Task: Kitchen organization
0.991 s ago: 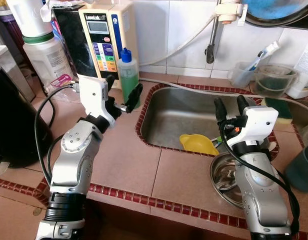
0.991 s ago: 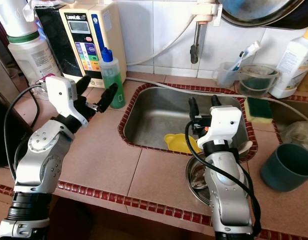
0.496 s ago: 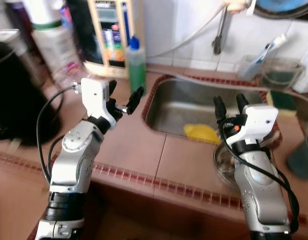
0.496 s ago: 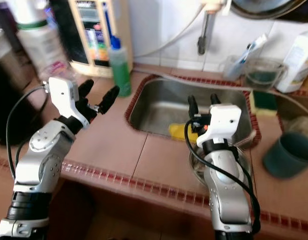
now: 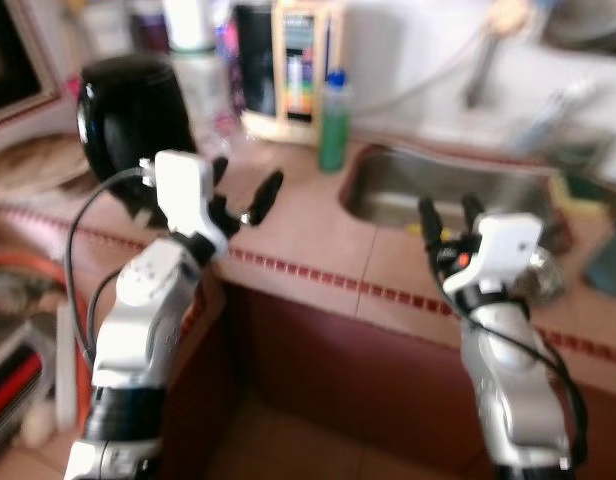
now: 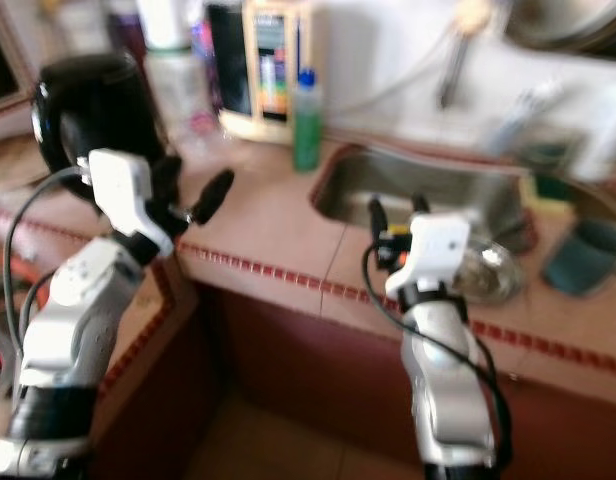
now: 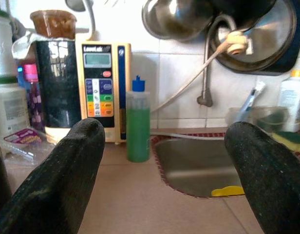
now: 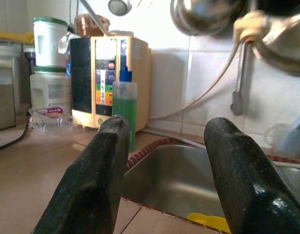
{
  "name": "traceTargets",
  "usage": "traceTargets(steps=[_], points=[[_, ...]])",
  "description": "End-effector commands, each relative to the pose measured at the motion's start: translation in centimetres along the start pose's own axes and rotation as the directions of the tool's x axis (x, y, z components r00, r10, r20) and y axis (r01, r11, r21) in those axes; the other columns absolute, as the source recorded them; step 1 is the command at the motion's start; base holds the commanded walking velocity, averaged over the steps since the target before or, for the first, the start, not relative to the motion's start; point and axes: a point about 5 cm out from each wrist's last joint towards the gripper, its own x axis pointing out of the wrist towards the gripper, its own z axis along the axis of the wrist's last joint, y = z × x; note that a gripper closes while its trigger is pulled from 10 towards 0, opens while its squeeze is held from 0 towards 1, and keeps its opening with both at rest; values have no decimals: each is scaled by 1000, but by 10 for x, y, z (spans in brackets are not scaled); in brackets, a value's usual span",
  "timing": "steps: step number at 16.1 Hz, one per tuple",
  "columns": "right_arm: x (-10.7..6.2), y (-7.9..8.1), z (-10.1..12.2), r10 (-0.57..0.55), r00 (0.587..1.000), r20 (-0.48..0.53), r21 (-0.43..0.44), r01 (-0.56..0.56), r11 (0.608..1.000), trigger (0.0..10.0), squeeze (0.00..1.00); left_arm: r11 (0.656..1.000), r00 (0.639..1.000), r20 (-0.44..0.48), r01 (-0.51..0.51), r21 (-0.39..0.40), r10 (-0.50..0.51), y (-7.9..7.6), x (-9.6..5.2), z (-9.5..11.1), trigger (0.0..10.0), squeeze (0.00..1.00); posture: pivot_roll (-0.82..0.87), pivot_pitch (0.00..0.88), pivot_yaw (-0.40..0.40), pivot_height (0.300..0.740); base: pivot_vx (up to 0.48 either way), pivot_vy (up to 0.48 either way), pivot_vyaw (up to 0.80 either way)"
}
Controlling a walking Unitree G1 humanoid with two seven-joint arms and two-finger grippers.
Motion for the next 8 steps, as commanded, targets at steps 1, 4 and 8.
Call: traceTargets(steps=[1, 4, 8], points=[[3, -2, 5, 2, 1000, 21, -11, -1, 1000, 10000, 0, 1000, 999, 21, 27, 13, -27, -3, 3, 6, 10000, 0, -154, 0, 55, 740, 0, 0, 0], [3, -2, 4, 3, 1000, 21, -11, -3, 1000, 10000, 0, 997, 998, 20, 54, 55, -55, -4, 2, 7, 10000, 0, -151, 0, 53, 740, 0, 0, 0], [5, -2, 4, 5, 1000, 21, -13, -5, 1000, 10000, 0, 995, 997, 26, 67, 73, -69, -5, 1, 8, 10000, 0, -147, 0, 52, 740, 0, -240, 0]])
